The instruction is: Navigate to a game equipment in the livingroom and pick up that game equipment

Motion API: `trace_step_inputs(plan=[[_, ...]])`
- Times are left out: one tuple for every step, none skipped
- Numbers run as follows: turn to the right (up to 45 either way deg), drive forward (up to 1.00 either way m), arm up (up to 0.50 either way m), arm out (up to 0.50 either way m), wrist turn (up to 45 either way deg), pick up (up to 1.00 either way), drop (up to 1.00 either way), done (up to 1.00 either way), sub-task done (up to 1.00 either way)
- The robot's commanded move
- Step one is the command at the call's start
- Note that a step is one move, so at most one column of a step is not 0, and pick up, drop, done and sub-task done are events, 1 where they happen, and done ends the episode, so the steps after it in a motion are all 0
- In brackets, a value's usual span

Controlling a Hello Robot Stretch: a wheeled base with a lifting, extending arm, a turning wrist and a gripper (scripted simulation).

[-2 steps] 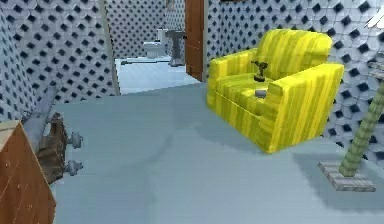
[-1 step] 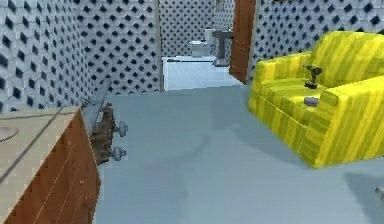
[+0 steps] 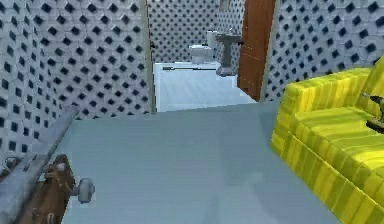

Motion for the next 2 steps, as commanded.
trace_step_inputs(plan=[[0.0, 1.0, 0.0, 0.0, 0.0, 0.0, 0.0, 0.0, 0.0], [0.0, 1.0, 0.0, 0.0, 0.0, 0.0, 0.0, 0.0, 0.0]])
